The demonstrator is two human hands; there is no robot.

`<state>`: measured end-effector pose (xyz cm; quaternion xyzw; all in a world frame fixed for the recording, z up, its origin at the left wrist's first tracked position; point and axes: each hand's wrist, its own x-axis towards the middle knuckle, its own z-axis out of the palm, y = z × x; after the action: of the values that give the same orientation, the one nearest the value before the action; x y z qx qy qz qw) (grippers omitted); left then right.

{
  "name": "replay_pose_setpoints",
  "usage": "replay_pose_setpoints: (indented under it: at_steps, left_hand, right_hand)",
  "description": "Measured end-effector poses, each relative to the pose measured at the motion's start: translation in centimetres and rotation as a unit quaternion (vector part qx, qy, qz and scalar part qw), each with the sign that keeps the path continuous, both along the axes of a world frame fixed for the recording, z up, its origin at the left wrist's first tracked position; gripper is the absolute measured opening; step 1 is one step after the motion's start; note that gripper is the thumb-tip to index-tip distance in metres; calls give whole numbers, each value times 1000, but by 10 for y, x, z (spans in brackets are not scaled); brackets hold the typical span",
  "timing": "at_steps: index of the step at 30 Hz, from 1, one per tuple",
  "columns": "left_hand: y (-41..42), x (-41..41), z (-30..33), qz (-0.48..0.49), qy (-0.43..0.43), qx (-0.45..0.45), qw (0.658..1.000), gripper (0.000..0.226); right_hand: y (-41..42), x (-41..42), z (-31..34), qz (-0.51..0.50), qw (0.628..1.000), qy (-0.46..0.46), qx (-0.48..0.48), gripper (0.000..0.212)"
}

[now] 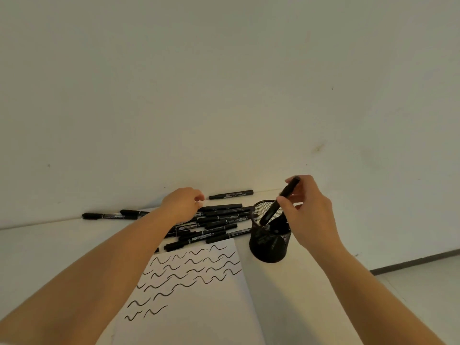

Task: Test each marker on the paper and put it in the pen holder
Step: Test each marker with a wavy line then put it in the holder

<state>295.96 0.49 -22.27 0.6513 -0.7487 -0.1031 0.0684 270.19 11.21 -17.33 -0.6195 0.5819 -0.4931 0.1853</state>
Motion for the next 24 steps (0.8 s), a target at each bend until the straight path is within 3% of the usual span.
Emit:
replay_pose_setpoints:
  at_steps: [5, 14, 18, 24]
  left_hand:
    - [-14, -4, -24, 13, -12, 8, 1000, 30]
    - [-25, -5, -32, 24, 7, 9, 1000, 22]
    - [-30, -10, -36, 31, -23, 29, 999, 24]
    - [-21, -6, -33, 29, -9, -39, 999, 23]
  right_hand:
    - [-6, -1, -14, 0, 999, 9, 33, 44]
    - [-12, 11, -19, 29, 988, 148, -10, 32]
    - [-13, 10, -26, 2, 979, 206, -1, 32]
    - [-10, 8, -21, 5, 966, 260, 15, 35]
